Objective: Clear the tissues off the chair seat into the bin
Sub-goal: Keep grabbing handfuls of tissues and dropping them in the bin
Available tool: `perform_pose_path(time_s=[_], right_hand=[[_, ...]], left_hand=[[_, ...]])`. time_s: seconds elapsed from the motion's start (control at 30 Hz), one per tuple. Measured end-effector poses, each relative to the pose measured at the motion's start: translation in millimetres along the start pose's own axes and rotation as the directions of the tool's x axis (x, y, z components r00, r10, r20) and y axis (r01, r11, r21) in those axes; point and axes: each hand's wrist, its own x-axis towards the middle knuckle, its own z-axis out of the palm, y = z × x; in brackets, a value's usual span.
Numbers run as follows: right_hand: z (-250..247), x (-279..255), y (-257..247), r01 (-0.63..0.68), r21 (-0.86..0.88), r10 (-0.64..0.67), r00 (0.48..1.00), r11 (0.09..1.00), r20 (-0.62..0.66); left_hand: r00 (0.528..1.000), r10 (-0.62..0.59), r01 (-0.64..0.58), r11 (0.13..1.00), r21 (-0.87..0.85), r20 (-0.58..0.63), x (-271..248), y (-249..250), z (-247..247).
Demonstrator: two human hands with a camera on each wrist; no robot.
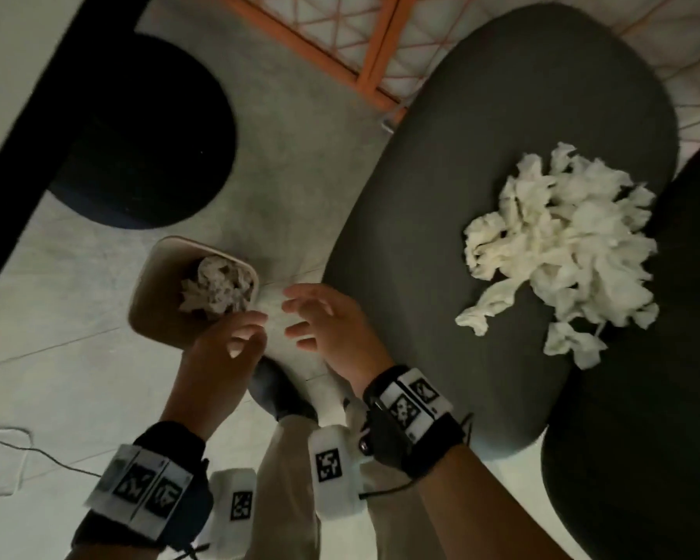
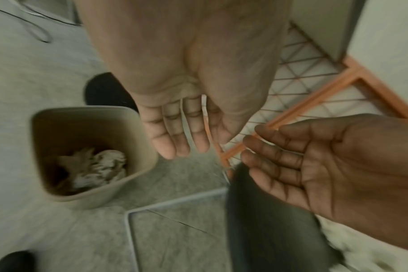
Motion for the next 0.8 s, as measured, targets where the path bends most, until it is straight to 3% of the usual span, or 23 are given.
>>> perform_pose_path(time_s=[0.13,0.27,0.33,0.4,0.47,0.53,0.63,0.8], right_hand=[[-65.3,-46.5,-8.2,0.132,0.014,-0.124,0.962,0.991,-0.243],[-130.7,-67.8,9.7,0.179,-0.234,-0.283,0.775,0.956,-0.565],[-157.9,-69.1,19.7,0.143,-0.286,-0.303,0.685,0.948,-0.662],[-179.9,-65.1,29.4,0.125,-0.274,-0.289,0.639,0.954,-0.713],[-194.5,-56.7,38.8,0.086,-0.266,-0.259,0.636,0.960,-0.728],[-203.6,-49.1,41.8,0.049,-0.210,-0.188,0.671,0.976,-0.717],[-213.9,-39.5,35.7,0.025,-0.117,-0.099,0.722,0.993,-0.685],[-231.9,-28.0,23.1,-0.049,-0.169,-0.079,0.735,0.984,-0.673]], left_hand=[[0.983,0.153,-0.153,0.988,-0.006,0.106,-4.7,61.8,35.0],[0.944,0.259,-0.257,0.966,-0.036,0.203,7.3,124.8,70.3],[0.925,0.278,-0.287,0.958,-0.001,0.258,17.8,155.1,91.5],[0.901,0.334,-0.362,0.931,0.053,0.277,28.5,178.3,112.8],[0.883,0.349,-0.407,0.903,0.141,0.313,39.7,196.7,130.9],[0.887,0.320,-0.407,0.882,0.238,0.333,50.3,214.9,145.9],[0.920,0.226,-0.339,0.868,0.362,0.320,65.9,238.3,165.9],[0.950,0.072,-0.235,0.806,0.543,0.304,84.3,255.2,189.9]])
